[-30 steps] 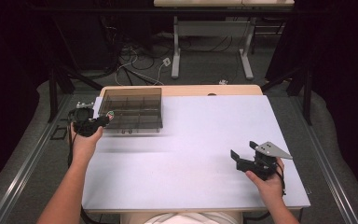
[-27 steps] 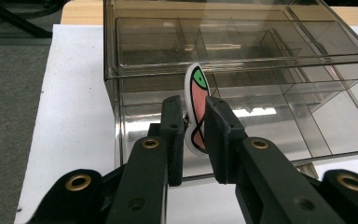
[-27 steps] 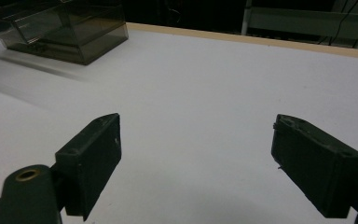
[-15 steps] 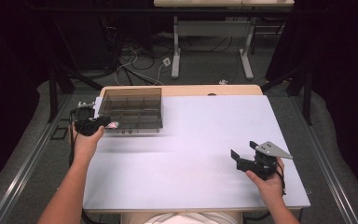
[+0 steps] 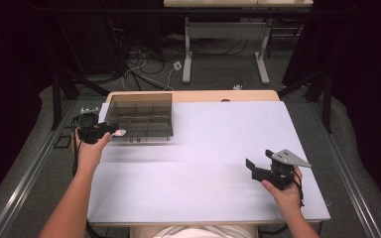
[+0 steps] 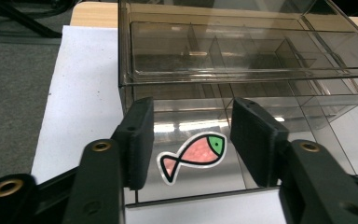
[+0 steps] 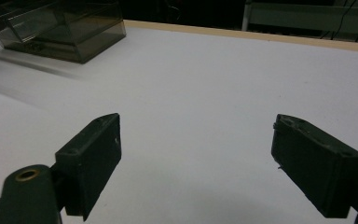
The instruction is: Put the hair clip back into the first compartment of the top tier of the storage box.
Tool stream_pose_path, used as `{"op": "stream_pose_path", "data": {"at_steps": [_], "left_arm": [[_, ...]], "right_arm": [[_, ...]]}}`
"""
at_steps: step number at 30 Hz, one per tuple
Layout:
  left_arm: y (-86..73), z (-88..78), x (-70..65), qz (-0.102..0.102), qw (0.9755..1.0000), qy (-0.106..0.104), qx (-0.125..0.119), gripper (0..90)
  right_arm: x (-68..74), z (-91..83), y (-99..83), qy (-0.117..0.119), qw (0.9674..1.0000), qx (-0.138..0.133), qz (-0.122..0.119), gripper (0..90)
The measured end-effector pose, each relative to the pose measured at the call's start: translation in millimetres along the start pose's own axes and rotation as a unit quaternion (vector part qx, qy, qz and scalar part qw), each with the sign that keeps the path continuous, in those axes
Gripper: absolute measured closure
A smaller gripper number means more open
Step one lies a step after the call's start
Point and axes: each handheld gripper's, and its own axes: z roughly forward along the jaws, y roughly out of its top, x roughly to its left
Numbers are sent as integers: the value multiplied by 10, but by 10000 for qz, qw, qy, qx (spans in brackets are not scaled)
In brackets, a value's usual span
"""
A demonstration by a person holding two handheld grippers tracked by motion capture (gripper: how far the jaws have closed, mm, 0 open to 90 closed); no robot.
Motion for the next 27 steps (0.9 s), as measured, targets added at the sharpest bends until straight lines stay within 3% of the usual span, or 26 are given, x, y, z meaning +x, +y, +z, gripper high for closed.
{"op": "stream_pose_path", "data": {"at_steps": [10, 15, 22, 27], "left_arm": [[-1, -12, 25, -75, 9998, -54, -189, 360], [-8, -27, 45, -68, 9999, -77, -134, 318], [-10, -110, 45, -38, 9992, -285, -276, 298], [4, -199, 22, -24, 9987, -454, -248, 252]], "right_arm": [[1, -16, -1, -17, 10000, 14, 32, 157], [6, -12, 0, 9, 10000, 41, 27, 157], [20, -13, 6, 8, 10000, 24, 14, 157], [22, -5, 11, 22, 10000, 10, -67, 157]]}}
